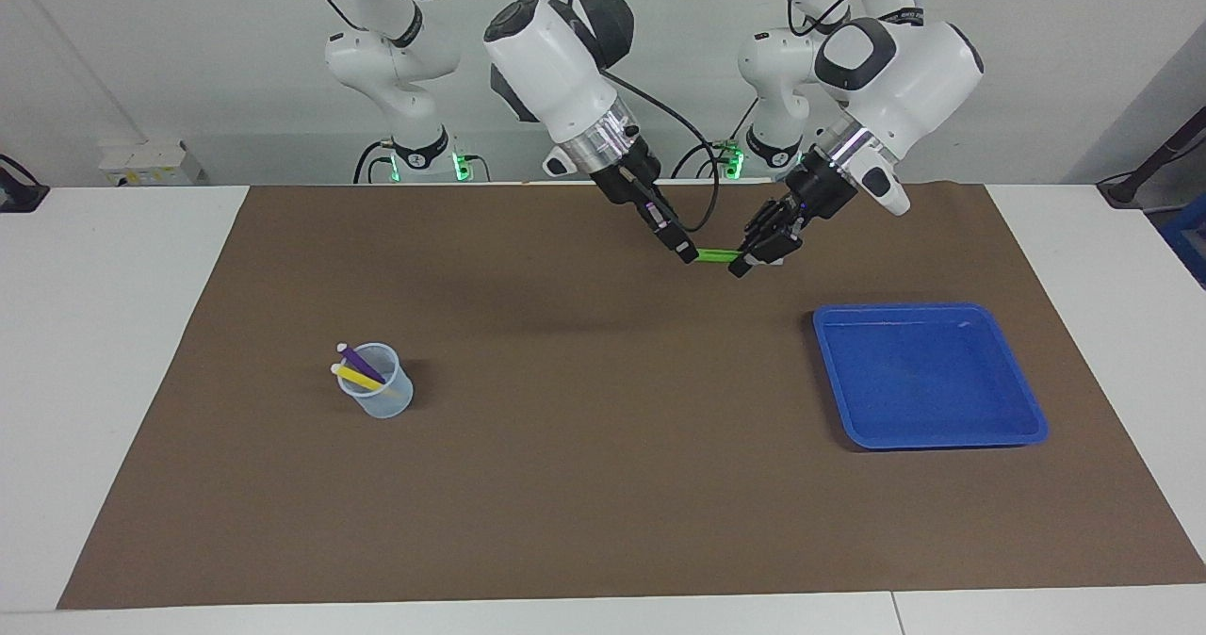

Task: Right arm passes pens to left for tray arrangement
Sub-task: 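Close the left gripper on the green pen and open the right gripper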

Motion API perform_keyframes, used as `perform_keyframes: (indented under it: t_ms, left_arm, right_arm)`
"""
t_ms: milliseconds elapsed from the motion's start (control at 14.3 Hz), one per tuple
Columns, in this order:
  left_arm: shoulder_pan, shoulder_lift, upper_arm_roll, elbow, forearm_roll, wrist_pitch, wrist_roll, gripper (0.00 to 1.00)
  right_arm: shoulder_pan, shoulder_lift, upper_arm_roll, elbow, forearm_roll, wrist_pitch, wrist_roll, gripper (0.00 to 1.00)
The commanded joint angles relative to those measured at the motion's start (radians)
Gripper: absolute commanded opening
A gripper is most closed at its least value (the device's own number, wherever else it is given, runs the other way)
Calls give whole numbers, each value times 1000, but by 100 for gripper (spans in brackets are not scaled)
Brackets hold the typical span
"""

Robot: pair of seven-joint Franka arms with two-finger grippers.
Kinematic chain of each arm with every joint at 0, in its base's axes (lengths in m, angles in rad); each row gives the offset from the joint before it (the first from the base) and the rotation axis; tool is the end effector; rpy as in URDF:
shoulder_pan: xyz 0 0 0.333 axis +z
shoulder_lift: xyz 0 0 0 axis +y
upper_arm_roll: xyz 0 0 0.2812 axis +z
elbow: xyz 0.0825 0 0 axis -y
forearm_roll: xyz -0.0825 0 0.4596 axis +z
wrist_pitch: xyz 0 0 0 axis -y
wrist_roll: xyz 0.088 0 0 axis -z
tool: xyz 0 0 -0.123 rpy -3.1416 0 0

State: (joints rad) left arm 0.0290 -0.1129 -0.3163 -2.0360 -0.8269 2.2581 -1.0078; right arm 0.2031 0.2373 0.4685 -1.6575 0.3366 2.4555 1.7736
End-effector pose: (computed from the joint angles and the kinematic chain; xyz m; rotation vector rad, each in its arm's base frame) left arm 0.6035 -0.2119 0.4606 2.0147 1.3070 -0.2001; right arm 0.5960 0.4471 0.4800 -1.9294 1.5353 0.2109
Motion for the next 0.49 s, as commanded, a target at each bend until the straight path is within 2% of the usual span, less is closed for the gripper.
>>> perform_keyframes:
  t_ms: [0,279,349,418]
  left_arm:
    - [-3,-14,8,-13,-14,-67,93,0]
    - [31,-16,8,-12,-6,-110,173,0]
    - [31,-16,8,-12,-2,-110,181,0]
    - [32,-16,10,-12,0,-112,201,0]
  right_arm:
    - [-7,13,1,5,7,31,-43,28]
    - [-7,13,1,5,9,30,-43,27]
    - [-7,13,1,5,9,30,-43,31]
    - [-8,13,1,5,9,30,-42,43]
